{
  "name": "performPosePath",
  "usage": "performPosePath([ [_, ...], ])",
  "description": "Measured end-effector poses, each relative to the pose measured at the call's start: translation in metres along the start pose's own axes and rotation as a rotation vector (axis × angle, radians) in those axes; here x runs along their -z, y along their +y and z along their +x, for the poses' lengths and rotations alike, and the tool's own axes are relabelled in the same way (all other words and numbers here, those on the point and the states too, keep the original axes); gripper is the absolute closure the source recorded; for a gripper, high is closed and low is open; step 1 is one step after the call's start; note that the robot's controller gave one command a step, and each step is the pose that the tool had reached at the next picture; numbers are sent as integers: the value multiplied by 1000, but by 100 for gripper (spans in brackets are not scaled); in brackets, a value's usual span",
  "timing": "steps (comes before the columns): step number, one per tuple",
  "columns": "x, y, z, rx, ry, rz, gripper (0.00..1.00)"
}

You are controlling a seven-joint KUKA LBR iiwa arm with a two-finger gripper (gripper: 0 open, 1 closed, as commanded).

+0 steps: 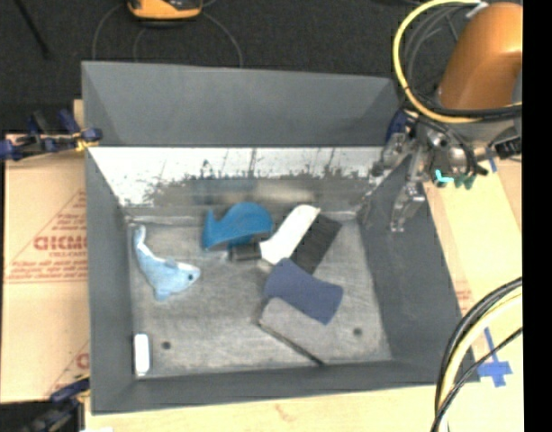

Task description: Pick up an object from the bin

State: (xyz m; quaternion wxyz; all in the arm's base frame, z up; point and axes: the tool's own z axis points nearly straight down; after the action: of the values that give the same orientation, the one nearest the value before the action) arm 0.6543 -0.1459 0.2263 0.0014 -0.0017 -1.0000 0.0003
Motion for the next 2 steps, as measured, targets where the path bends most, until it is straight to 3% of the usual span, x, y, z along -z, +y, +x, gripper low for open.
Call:
performPosePath([
  [1, 5, 1, -2, 3, -9, 2, 0],
  [2, -51, 36, 0, 202, -9, 2, 0],
])
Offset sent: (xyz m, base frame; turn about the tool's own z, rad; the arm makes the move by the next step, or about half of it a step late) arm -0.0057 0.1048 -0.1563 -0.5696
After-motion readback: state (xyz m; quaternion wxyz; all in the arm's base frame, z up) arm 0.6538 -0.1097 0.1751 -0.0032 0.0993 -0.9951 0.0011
